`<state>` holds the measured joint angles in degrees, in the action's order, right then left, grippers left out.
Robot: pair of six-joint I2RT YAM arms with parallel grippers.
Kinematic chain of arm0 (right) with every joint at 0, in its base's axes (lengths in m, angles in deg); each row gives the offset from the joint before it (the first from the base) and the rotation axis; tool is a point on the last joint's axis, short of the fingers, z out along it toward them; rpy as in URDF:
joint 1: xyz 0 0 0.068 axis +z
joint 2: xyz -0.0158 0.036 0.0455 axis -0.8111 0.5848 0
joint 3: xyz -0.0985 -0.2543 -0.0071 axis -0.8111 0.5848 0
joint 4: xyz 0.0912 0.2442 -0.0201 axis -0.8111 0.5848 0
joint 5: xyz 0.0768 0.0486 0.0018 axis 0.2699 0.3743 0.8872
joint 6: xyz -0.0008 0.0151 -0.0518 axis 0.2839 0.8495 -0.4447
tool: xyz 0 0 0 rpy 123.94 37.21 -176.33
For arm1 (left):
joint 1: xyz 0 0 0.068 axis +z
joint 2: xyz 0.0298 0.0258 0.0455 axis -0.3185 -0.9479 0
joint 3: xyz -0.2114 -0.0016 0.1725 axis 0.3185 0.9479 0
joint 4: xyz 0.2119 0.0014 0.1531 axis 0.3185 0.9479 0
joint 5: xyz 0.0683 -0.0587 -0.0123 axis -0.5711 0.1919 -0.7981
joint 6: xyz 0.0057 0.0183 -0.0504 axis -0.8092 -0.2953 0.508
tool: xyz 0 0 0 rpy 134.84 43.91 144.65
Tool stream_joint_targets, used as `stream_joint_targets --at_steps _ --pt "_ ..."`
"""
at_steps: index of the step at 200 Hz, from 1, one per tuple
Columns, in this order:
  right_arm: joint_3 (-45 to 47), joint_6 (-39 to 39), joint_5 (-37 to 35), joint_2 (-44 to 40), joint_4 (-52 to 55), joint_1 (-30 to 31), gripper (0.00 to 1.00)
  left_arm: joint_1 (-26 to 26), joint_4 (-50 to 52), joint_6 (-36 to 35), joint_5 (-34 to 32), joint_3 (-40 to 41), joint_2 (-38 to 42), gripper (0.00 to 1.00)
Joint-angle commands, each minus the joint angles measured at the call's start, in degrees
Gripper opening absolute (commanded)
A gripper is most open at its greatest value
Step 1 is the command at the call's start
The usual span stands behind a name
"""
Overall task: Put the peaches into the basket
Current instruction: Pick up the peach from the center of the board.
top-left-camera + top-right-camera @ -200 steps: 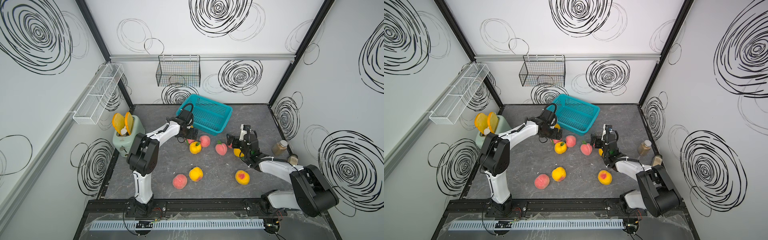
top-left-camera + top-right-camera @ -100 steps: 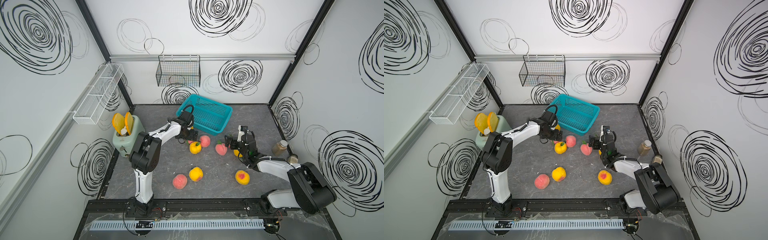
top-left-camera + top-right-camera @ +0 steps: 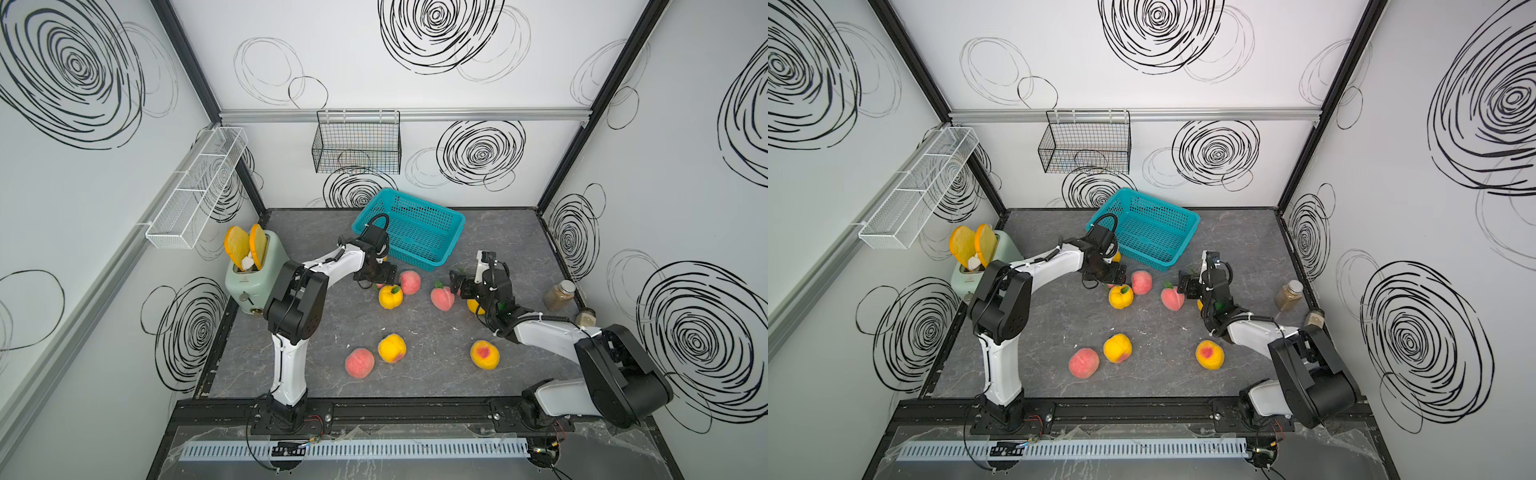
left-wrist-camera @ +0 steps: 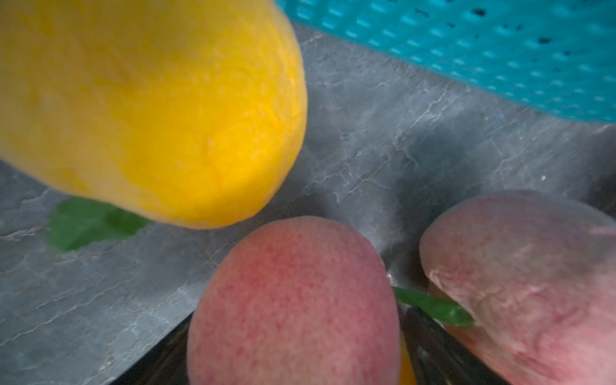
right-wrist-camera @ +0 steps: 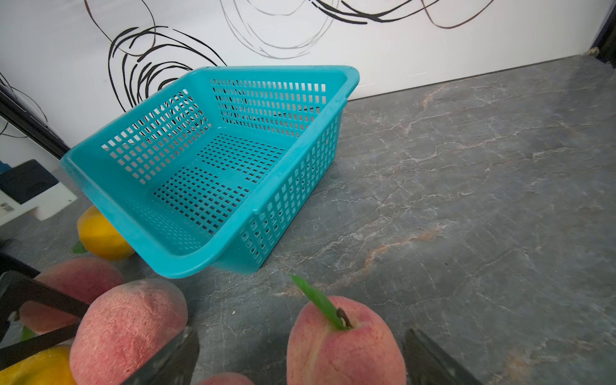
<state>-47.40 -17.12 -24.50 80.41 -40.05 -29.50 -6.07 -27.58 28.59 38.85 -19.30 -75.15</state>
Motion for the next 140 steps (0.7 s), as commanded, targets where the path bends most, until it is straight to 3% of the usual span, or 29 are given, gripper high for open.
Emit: stream_joint_targets --at_steps 1,140 --pt "-1.1 0.1 -0.5 0.4 -1.3 0.5 0.99 0.0 -0.6 -0.7 1.0 -1.1 -0.7 0.92" --pt "-2.0 0.0 -0.5 1.6 -0.7 0.7 0.99 0.9 -0.6 -1.9 3.5 -1.4 -0.4 0.85"
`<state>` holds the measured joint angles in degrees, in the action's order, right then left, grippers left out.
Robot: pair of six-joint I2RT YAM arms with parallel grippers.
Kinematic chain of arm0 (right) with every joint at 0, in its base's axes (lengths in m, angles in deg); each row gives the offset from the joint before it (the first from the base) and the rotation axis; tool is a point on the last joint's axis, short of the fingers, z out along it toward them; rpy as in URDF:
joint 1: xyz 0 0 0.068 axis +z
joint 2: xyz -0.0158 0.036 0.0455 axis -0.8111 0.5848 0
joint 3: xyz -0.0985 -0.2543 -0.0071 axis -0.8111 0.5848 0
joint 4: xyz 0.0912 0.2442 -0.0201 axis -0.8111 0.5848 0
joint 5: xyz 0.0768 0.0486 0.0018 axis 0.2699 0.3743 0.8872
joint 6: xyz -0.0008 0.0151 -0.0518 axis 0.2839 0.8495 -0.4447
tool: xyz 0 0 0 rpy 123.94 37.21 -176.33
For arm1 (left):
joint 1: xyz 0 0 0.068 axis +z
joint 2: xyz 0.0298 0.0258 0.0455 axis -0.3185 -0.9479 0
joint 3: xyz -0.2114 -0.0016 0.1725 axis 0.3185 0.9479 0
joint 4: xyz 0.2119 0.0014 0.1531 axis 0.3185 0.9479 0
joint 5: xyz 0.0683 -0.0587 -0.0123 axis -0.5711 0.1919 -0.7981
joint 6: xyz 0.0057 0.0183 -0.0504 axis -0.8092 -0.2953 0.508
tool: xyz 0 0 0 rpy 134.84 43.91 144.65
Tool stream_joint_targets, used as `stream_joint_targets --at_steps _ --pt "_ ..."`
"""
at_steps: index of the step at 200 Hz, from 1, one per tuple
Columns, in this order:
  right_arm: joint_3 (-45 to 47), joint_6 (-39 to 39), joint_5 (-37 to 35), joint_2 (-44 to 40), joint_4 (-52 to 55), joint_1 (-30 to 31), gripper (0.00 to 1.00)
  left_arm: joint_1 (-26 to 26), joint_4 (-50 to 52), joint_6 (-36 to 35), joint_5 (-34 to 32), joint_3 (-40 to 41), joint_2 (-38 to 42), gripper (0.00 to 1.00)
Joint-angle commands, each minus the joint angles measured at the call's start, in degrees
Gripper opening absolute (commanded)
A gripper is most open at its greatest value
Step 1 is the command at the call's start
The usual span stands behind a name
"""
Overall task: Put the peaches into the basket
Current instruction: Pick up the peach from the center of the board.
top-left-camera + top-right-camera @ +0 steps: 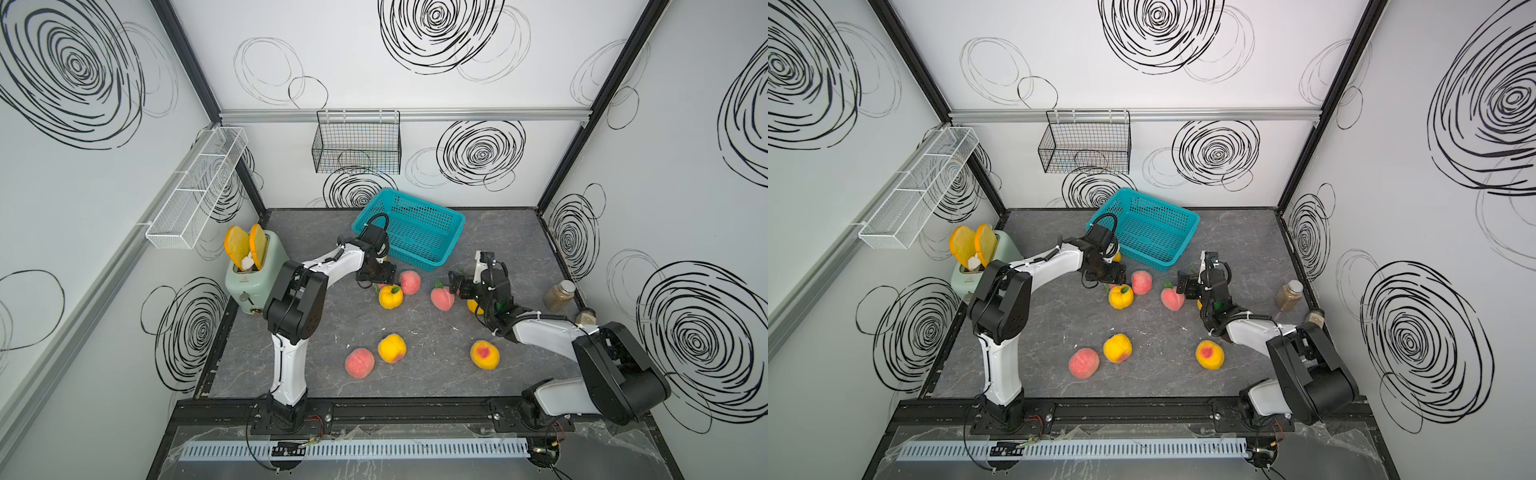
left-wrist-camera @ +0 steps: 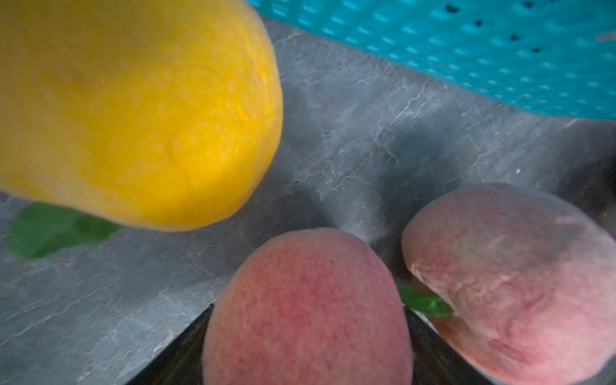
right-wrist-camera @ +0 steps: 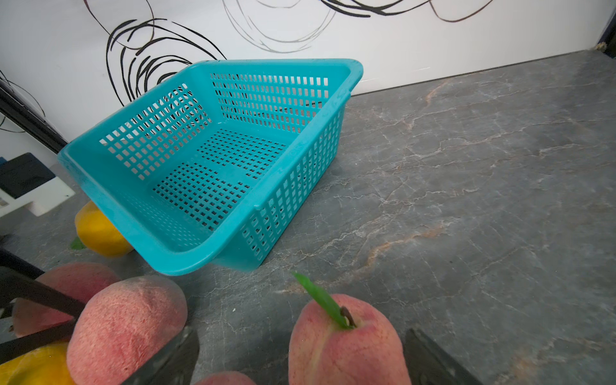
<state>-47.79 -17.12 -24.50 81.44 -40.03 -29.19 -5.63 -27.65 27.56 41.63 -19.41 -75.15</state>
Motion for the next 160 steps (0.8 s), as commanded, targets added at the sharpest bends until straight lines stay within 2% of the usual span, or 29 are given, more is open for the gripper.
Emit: stream_joint_targets --at_steps 1,29,62,160 --pt "-1.5 0.0 -0.5 0.6 -0.6 0.4 0.99 0.5 -0.5 -0.9 0.8 -1.3 -0.4 0.85" --pt "-1.5 0.0 -0.6 0.7 -0.6 0.4 0.99 0.6 -0.7 -1.0 1.6 -1.3 -0.3 0.77" --pt "-1.8 0.0 -0.5 1.0 -0.3 0.4 0.99 0.7 -1.0 -1.3 2.2 -1.0 -0.1 0.73" --pt "-1.9 0.0 -0.6 1.1 -0.2 0.4 0.99 0.8 -2.5 -1.6 3.3 -0.3 1.5 0.71"
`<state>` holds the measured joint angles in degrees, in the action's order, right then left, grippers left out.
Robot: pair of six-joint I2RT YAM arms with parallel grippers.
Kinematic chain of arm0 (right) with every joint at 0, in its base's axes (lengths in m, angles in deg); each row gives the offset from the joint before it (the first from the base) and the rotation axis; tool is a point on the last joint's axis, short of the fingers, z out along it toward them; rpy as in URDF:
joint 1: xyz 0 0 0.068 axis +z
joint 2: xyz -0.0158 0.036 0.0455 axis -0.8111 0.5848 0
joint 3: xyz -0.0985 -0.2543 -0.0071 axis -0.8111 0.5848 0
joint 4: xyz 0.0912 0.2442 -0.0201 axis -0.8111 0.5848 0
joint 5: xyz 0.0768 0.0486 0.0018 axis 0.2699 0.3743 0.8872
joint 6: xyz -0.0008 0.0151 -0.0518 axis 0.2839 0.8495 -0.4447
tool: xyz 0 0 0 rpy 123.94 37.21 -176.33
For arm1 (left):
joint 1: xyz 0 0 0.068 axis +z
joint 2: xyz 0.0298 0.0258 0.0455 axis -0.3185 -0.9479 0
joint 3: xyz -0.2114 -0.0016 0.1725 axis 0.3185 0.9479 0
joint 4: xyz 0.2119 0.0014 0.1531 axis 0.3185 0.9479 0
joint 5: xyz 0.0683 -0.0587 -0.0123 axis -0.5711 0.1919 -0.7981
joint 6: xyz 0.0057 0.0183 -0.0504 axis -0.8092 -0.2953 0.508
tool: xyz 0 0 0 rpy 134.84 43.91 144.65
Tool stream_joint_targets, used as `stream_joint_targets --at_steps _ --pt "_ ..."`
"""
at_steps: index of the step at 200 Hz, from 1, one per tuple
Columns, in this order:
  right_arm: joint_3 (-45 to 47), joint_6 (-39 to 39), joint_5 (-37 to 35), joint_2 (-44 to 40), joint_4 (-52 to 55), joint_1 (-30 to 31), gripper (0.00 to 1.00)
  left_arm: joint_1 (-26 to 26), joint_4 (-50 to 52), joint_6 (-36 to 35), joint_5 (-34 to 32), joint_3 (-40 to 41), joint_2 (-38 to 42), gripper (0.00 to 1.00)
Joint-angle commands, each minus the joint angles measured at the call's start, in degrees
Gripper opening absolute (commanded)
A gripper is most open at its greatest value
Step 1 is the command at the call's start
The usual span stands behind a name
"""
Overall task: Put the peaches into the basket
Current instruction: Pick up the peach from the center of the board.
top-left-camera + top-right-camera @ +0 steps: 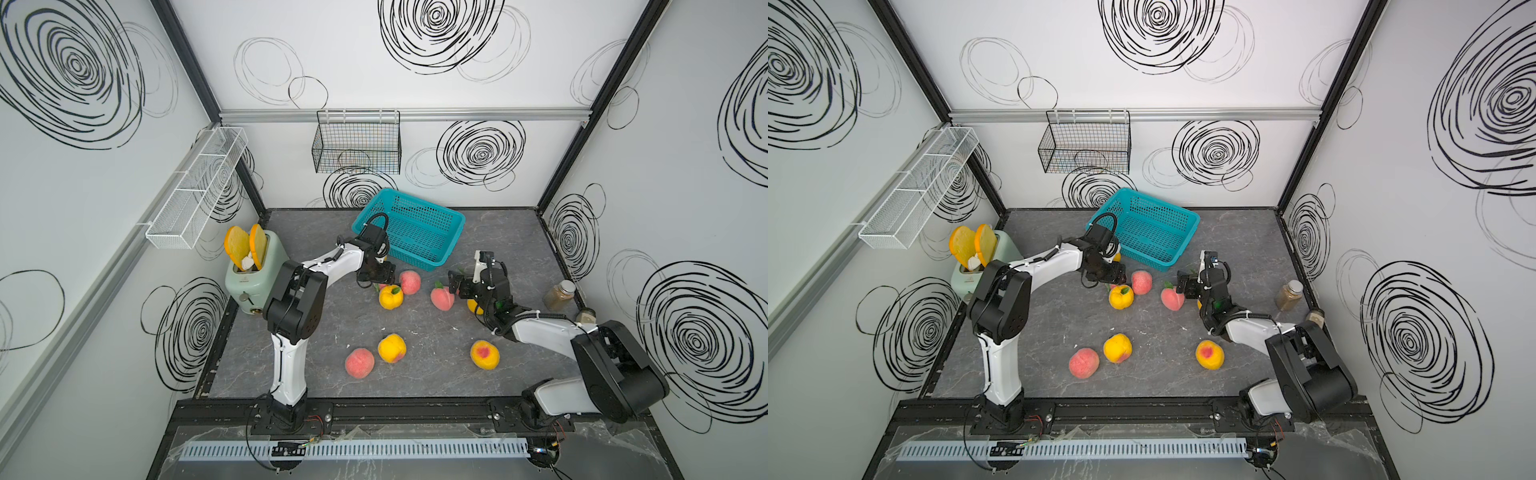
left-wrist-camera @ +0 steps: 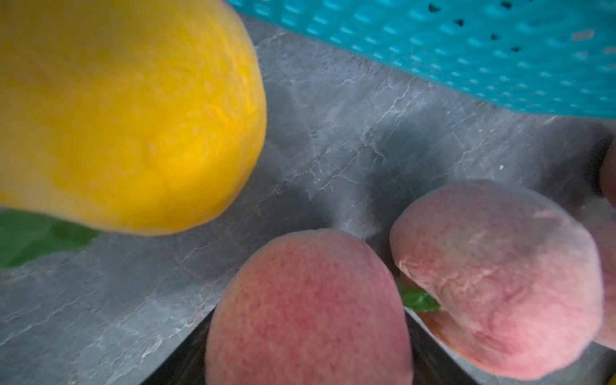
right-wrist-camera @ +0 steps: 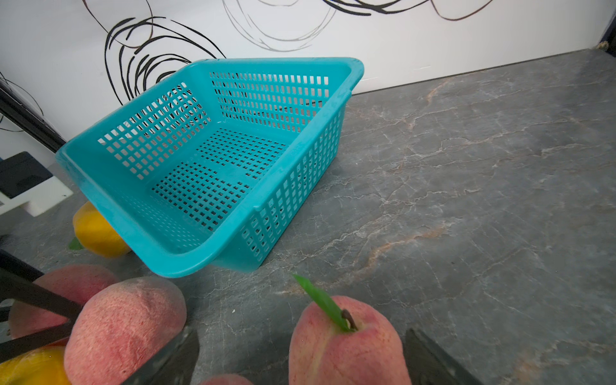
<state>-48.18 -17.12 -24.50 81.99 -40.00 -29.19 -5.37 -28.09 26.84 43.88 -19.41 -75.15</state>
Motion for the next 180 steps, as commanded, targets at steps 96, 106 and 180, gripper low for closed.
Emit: stream_joint_targets --at_steps 96,106,180 --pt "-2.1 -0.6 -1.9 1.2 0.7 0.2 0.99 0.7 -5.1 -1.3 2.6 1.8 6.4 0.68" --pt "-2.2 -0.6 -1.9 1.4 0.7 0.2 0.99 0.7 -5.4 -1.4 2.5 2.1 7.3 0.68" --pt "-2.5 -0.5 -1.7 2.1 0.9 0.2 0.99 1.3 -12.0 -1.8 -0.5 7.1 16.0 0.68"
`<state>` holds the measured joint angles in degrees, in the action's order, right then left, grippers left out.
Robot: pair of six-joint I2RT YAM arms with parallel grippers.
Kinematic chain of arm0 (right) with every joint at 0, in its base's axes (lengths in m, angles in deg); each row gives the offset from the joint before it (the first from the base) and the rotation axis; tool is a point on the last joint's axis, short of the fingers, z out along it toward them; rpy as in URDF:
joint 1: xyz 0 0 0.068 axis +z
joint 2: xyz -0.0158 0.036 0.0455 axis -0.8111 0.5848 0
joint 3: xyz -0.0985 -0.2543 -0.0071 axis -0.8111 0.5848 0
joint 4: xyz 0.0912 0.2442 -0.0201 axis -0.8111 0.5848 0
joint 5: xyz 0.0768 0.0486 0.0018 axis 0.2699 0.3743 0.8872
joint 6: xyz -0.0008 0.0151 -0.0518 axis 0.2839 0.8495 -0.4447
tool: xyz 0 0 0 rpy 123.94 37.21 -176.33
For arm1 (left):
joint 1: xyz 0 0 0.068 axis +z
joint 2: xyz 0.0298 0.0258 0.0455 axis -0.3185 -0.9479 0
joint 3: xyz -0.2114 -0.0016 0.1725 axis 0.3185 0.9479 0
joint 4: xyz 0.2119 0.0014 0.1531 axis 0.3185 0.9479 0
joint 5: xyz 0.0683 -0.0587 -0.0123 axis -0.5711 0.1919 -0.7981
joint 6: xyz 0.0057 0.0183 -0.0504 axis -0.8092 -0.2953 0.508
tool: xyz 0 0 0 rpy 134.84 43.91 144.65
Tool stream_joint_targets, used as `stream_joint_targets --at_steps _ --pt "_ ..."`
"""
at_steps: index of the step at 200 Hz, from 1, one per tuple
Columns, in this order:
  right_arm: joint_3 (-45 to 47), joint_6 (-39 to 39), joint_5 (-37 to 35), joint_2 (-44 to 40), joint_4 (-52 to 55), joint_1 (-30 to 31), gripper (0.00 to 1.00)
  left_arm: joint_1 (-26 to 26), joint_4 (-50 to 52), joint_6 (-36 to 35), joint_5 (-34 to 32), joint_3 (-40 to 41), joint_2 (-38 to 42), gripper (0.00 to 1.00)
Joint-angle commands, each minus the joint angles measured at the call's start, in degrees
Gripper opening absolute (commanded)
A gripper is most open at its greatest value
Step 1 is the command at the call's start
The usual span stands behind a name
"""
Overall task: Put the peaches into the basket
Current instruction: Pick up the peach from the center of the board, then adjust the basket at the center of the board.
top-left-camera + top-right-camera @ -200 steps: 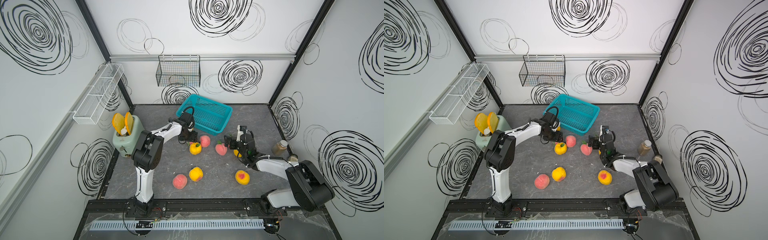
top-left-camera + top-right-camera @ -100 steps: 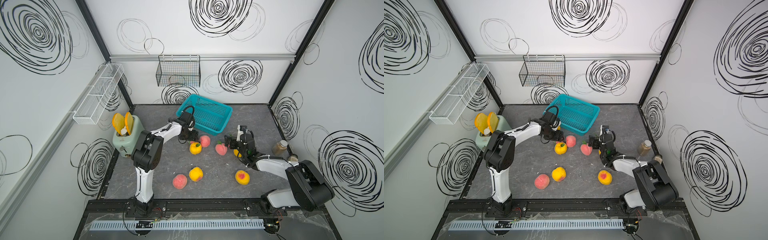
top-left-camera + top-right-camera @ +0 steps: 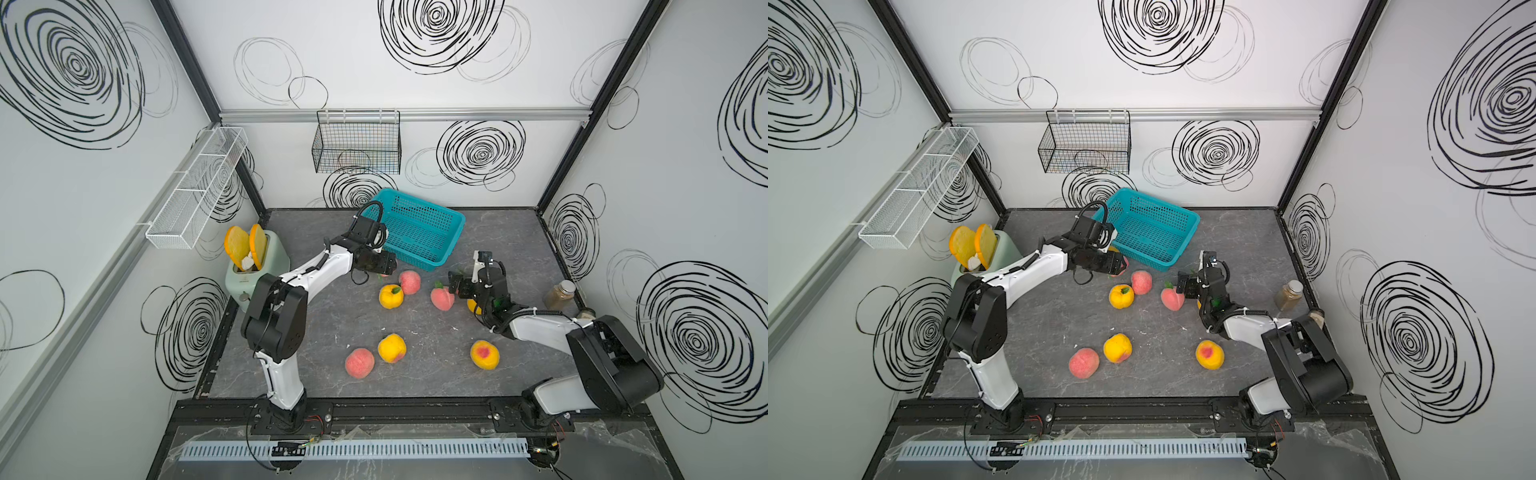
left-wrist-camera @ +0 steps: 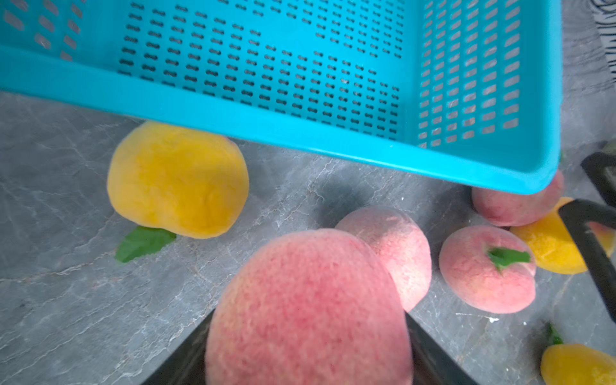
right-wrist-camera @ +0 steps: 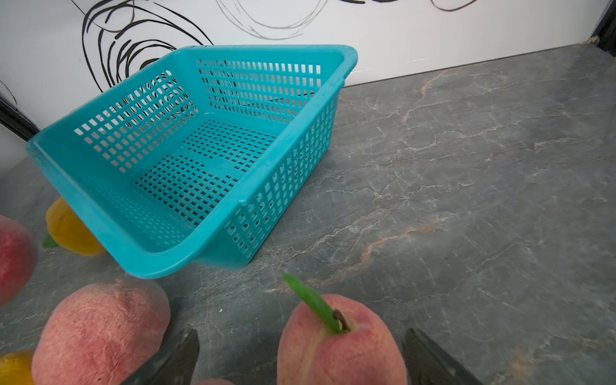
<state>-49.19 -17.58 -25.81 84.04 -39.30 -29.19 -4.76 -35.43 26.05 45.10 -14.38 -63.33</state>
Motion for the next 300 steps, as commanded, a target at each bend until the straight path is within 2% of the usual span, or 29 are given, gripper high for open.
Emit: stream_joint_targets --at_steps 1,44,75,121,155,214,247,281,300 --pt "-1.4 0.0 -0.4 0.0 0.2 0.3 0.99 0.7 -4.8 -1.0 -1.7 2.2 4.4 0.68" --pt "-1.5 0.9 0.8 0.3 -0.4 0.3 0.99 1.6 -12.2 0.9 -3.2 7.0 11.2 0.68" --pt "-1.6 1.0 0.6 0.5 -0.1 0.2 0.99 1.5 -13.7 3.3 -5.8 3.3 11.4 0.69" --pt "-1.5 1.3 1.1 -0.2 -0.2 0.2 0.99 0.3 -11.6 2.9 -8.5 -12.9 0.7 0.69" --pt "-2.0 1.6 1.6 1.6 -0.7 0.2 0.99 0.7 -9.8 2.3 -9.3 -25.0 -10.1 0.70" --pt "-2.1 1.9 2.4 0.1 -0.3 0.2 0.99 2.2 -6.4 -0.1 -9.2 -37.8 -25.2 0.71" --pt "-1.7 2.1 2.8 -1.1 -0.2 0.2 0.99 2.8 -5.4 0.0 -10.6 -36.5 -26.0 0.71" --pt "-1.1 2.2 3.1 -2.5 -0.6 0.2 0.99 3.0 -8.3 -0.1 -15.1 -27.7 -21.3 0.74" --pt "-1.1 2.3 3.1 -2.4 -0.6 0.2 0.99 3.2 -11.6 1.2 -15.4 -21.1 -17.4 0.74"
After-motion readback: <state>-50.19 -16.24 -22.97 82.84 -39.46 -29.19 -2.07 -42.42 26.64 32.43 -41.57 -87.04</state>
